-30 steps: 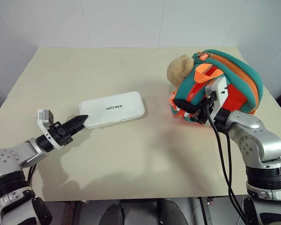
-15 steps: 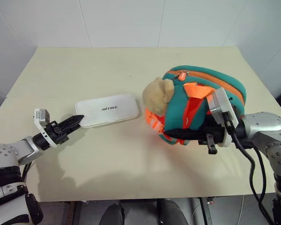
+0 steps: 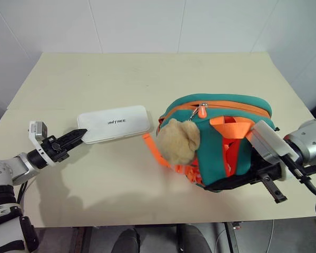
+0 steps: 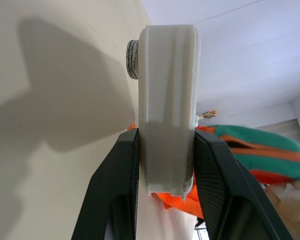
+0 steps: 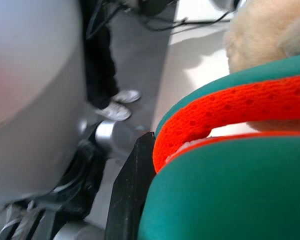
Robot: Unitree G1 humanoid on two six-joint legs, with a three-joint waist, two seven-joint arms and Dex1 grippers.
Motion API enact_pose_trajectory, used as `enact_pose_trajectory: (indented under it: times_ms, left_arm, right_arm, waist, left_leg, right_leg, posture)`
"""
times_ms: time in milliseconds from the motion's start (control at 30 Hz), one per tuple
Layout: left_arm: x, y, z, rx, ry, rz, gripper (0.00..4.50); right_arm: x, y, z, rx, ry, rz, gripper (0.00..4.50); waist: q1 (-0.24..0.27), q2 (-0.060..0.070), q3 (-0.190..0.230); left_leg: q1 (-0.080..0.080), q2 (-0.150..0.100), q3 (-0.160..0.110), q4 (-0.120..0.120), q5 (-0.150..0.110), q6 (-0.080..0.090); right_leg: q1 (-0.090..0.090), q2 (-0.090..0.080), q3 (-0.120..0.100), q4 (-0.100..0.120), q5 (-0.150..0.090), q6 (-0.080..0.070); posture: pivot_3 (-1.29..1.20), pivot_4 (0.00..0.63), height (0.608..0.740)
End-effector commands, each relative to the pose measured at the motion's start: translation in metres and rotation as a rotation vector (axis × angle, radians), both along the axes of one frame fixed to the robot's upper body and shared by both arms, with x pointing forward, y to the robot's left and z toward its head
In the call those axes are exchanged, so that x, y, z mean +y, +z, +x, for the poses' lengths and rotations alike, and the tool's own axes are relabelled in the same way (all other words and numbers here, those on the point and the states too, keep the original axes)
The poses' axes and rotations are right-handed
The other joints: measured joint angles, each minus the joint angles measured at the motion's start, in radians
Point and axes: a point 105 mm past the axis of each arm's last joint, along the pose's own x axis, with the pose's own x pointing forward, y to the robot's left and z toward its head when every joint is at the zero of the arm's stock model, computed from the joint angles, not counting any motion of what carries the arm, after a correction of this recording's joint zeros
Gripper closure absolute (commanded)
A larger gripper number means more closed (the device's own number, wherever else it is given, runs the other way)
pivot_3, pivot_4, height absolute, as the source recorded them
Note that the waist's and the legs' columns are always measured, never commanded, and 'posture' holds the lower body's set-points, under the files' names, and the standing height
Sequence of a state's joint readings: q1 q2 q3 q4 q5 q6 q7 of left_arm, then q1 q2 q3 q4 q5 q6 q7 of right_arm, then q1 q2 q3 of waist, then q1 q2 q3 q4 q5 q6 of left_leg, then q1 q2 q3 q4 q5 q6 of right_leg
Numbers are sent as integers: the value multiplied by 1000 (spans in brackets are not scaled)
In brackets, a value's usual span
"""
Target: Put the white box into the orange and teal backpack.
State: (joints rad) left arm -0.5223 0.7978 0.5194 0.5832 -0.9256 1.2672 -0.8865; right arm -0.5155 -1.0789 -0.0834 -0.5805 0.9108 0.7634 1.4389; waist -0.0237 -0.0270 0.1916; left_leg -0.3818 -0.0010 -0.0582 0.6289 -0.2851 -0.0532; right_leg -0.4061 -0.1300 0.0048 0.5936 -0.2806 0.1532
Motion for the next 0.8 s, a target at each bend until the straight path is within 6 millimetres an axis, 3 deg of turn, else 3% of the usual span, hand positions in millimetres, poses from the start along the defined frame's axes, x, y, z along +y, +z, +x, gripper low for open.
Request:
enact_pose_trajectory:
  times_ms: [33,267,500,800]
  left_arm:
    - [6,15,0,-60,1,4,3282]
    - [3,25,1,-105,-21,20,3283]
    - [0,53,-8,-205,-75,48,3283]
    - [-17,103,-36,-418,-216,162,3283]
  right_arm:
    - [-5,7,-14,-18,103,-23,3939]
    - [5,5,9,-24,16,148,3939]
    - [-4,-12,13,44,-7,164,3939]
    - [-7,-21,24,56,-57,163,3939]
  waist:
    - [0,0,0]
    - [-1,-2,-1]
    - [0,-2,-1]
    - [-2,-2,-1]
  left_leg:
    - [-1,0,0,0,0,0]
    - [-5,0,0,3,0,0]
    - [-5,0,0,3,0,-1]
    - [-4,0,0,4,0,-1]
  right_leg:
    - [-1,0,0,1,0,0]
    - [-5,0,0,2,0,0]
    - [-5,-1,0,3,0,0]
    - [-5,0,0,7,0,0]
  posture:
    - [0,150,740]
    - [0,150,740]
    - [0,150,740]
    - [0,150,740]
